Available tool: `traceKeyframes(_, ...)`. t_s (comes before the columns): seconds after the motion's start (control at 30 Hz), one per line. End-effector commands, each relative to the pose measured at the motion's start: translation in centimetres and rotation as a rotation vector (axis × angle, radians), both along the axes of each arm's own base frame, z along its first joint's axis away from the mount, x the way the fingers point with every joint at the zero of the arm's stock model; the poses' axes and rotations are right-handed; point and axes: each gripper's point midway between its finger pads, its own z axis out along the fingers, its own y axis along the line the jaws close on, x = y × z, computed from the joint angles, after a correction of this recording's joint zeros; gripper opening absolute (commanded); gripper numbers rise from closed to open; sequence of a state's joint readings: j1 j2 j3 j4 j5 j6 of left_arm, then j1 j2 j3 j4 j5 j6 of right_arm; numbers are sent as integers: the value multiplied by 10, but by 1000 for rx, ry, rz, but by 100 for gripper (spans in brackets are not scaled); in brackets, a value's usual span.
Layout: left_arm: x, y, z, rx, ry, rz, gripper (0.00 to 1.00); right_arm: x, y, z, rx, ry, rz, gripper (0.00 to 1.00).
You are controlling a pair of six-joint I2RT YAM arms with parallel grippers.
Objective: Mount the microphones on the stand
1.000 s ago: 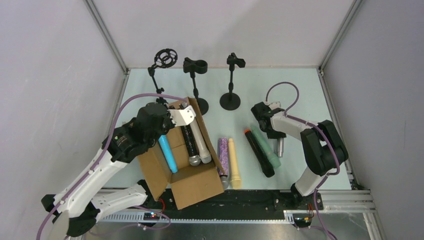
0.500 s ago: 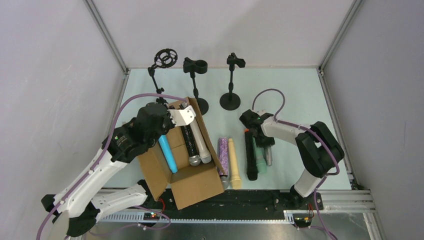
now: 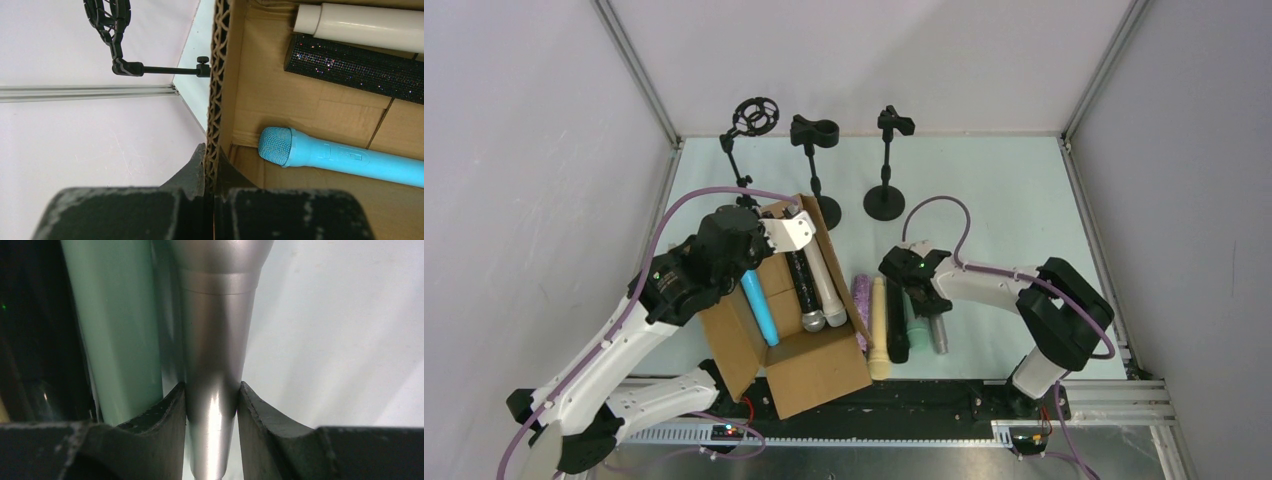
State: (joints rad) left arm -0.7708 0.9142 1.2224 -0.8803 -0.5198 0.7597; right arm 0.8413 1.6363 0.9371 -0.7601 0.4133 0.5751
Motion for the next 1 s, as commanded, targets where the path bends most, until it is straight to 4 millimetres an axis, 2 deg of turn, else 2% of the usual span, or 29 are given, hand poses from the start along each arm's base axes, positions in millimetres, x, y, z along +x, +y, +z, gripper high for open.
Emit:
traceKeyframes(0.0, 5, -1, 27, -71, -87, 14, 0, -27, 47, -14, 186, 82, 14, 0)
traceKeyframes(0.3, 7, -3, 29, -70, -85, 13, 0, -40, 90, -5, 328, 98, 28, 0)
traceKeyframes(0.37, 8, -4, 29, -68, -85, 13, 0, -44, 98, -4, 350, 96, 22, 7)
traceKeyframes(0.43, 8, -4, 31, -70, -87, 13, 0, -46, 102, -4, 365, 93, 10, 23)
traceKeyframes(0.47, 8, -3, 32, -71, -89, 15, 0, -46, 102, -4, 363, 88, 8, 28)
traceKeyframes(0.5, 8, -3, 32, -72, -91, 14, 0, -46, 101, -4, 356, 87, 3, 36)
traceKeyframes(0.63, 8, -4, 31, -72, -88, 13, 0, -40, 88, -1, 315, 52, -14, 54)
traceKeyframes(0.77, 8, -3, 31, -71, -89, 15, 0, -29, 77, 13, 308, 3, -21, 63)
traceKeyframes(0.97, 8, -3, 32, -76, -91, 16, 0, -14, 79, 55, 419, -88, 7, 71)
